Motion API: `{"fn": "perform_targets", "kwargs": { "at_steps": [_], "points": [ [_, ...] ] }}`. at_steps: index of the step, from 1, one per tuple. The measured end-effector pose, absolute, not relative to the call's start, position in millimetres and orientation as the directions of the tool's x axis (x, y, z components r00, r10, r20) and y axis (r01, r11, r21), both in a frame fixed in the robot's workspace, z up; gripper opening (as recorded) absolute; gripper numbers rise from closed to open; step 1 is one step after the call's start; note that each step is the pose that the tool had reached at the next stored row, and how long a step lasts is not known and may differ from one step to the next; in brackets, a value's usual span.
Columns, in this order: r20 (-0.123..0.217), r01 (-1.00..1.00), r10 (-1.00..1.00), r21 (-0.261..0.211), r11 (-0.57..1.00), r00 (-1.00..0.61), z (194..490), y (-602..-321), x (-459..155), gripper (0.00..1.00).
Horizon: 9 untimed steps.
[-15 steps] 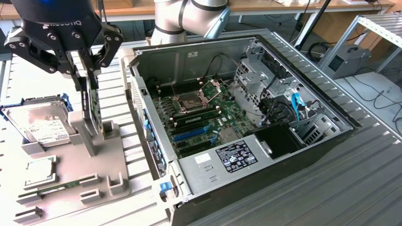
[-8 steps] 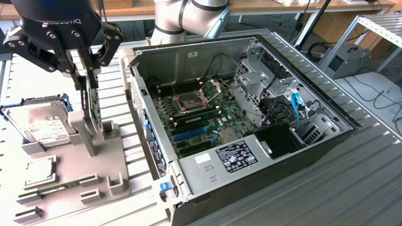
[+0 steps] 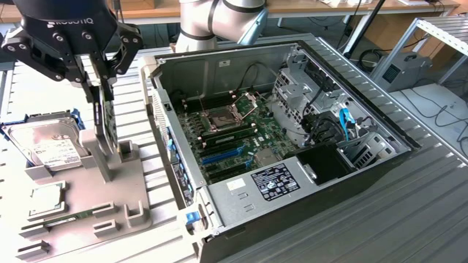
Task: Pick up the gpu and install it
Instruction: 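Pick up the gpu and move the gpu toward the slot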
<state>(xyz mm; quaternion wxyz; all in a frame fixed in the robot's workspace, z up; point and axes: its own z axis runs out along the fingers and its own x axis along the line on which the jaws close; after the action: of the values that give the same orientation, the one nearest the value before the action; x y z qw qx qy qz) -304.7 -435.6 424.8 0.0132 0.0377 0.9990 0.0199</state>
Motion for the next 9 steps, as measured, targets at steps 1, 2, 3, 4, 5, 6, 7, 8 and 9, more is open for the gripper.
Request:
{"fn": "perform_targets", "kwargs": {
  "at_steps": [1,2,3,4,5,6,7,8,9],
  "points": [
    [-0.025,0.075,0.076,0.041,0.996,-0.997,425.2,-435.6,-304.7,0.26],
    [-0.025,0.075,0.076,0.041,0.996,-0.997,425.7,-435.5,-304.7,0.26],
    [-0.025,0.075,0.076,0.041,0.996,-0.997,426.1,-435.5,-304.7,0.26],
    [-0.025,0.075,0.076,0.041,0.996,-0.997,426.6,-435.5,-304.7,0.26],
    [-0.025,0.075,0.076,0.041,0.996,-0.997,426.9,-435.5,-304.7,0.26],
    [-0.025,0.075,0.076,0.041,0.996,-0.997,427.2,-435.5,-304.7,0.26],
    [-0.025,0.075,0.076,0.041,0.996,-0.997,427.3,-435.5,-304.7,0.26],
    [-0.025,0.075,0.076,0.040,0.996,-0.997,427.4,-435.5,-303.2,0.26],
    [-0.025,0.075,0.076,0.040,0.996,-0.997,427.3,-435.5,-294.7,0.26]
  ]
}}
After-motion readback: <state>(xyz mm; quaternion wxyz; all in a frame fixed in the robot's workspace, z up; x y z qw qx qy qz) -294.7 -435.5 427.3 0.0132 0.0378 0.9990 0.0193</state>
